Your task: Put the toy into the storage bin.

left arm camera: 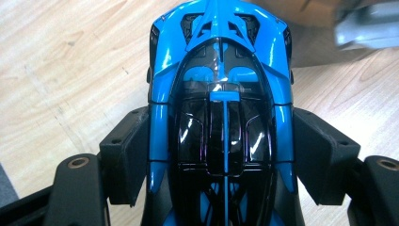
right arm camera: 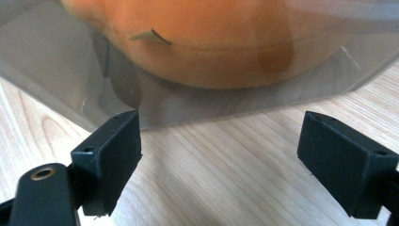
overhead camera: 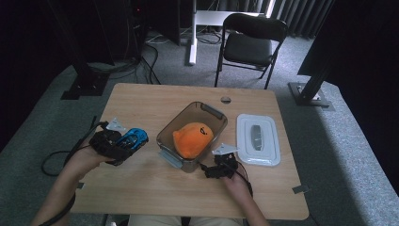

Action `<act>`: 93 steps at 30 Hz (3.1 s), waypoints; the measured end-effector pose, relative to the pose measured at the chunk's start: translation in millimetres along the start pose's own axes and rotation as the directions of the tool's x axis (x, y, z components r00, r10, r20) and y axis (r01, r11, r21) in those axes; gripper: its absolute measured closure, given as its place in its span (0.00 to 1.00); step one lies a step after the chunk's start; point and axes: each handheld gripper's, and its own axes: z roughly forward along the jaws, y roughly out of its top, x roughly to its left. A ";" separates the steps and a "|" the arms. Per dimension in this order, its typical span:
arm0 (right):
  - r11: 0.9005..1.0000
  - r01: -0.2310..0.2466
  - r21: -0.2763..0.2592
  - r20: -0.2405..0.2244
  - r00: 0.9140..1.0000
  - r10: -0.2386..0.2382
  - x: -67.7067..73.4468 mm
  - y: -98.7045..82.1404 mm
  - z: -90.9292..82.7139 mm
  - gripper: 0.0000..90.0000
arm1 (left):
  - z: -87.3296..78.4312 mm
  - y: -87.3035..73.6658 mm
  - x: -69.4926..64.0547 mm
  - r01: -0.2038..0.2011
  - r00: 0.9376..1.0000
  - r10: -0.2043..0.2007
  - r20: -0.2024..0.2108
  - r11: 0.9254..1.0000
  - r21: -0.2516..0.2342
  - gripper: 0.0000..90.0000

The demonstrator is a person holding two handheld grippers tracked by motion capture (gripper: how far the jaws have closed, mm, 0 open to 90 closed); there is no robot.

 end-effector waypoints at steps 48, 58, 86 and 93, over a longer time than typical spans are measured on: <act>0.999 0.010 0.053 0.033 0.999 -0.012 -6.4 -37.2 -28.1 0.15 | 26.3 143.3 -45.7 -0.131 0.987 0.136 0.085 0.990 -0.060 0.32; 0.999 0.010 0.053 0.029 1.000 -0.011 -6.8 -37.8 -28.8 0.15 | 51.7 156.6 -51.4 -0.122 0.985 0.127 0.115 0.991 -0.053 0.32; 0.999 0.007 0.049 0.012 1.000 -0.007 -8.8 -38.5 -29.8 0.15 | 103.6 154.1 -55.8 -0.132 0.984 0.129 0.119 0.991 0.015 0.32; 0.999 0.007 0.049 0.011 1.000 -0.007 -8.9 -38.5 -29.8 0.15 | 98.4 151.4 -55.6 -0.122 0.982 0.121 0.143 0.993 -0.003 0.29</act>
